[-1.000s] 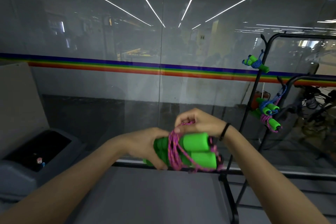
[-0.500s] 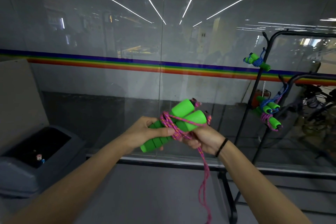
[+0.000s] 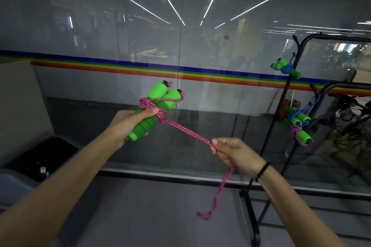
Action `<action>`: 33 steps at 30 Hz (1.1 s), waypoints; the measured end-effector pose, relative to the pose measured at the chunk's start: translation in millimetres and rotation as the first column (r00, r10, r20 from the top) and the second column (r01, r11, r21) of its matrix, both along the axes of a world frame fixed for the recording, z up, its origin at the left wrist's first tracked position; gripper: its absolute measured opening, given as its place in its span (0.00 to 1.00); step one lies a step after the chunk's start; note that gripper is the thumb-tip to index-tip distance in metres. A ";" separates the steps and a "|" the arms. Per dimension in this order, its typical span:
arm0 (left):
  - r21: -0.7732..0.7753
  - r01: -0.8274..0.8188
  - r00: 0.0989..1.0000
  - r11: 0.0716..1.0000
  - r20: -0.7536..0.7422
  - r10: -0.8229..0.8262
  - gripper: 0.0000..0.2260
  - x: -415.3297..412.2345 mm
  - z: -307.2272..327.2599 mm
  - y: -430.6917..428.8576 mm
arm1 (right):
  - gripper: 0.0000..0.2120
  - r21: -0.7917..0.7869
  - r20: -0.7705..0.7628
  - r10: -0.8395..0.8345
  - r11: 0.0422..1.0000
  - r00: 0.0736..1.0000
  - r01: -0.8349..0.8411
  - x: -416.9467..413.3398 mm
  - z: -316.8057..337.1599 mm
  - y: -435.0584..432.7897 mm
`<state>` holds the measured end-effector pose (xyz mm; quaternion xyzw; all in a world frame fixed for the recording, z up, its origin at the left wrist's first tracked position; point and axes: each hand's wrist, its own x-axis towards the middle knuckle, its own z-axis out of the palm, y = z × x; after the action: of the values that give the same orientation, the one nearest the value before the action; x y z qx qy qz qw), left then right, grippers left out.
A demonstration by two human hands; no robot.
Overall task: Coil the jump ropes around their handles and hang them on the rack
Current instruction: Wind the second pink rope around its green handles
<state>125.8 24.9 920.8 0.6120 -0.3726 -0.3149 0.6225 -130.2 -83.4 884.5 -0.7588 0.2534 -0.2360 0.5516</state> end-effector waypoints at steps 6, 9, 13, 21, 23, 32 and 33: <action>0.065 -0.118 0.972 0.991 0.212 0.101 0.16 8.4 -10.0 -3.0 | 0.16 -0.389 -0.187 -0.070 0.921 0.980 -0.008 -7.5 4.4 6.4; 0.116 -0.154 0.904 0.981 0.417 0.093 0.17 7.0 -14.1 -6.7 | 0.14 -0.656 -0.290 -0.126 0.748 0.949 -0.101 -5.6 19.0 19.9; 0.185 -0.191 0.669 0.964 0.743 -0.010 0.22 -2.4 -13.5 -11.6 | 0.13 -0.817 -0.447 -0.192 0.485 0.873 -0.312 -4.4 50.6 55.9; 0.399 -0.125 0.015 0.909 0.916 -0.400 0.27 -52.2 -17.0 -7.1 | 0.11 -0.900 -0.338 -0.141 0.337 0.931 -0.276 4.6 99.7 46.2; 0.443 -0.010 -0.074 0.896 0.894 -0.443 0.25 -62.8 -10.9 0.7 | 0.08 -0.834 -0.306 -0.034 0.491 0.951 -0.251 10.9 97.6 29.4; 0.229 0.428 0.462 0.874 0.776 -0.430 0.14 -64.7 -23.8 15.8 | 0.06 -0.366 -0.023 0.118 0.923 0.993 -0.118 29.8 40.8 -20.6; 0.163 0.438 0.548 0.884 0.731 -0.406 0.14 -65.7 -27.3 16.5 | 0.09 -0.316 -0.006 0.126 0.941 0.992 -0.121 29.9 34.2 -20.4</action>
<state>60.1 41.4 893.5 0.5659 -0.7362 -0.1679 0.3310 -100.4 -103.8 918.7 -0.8500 0.1600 -0.2439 0.4386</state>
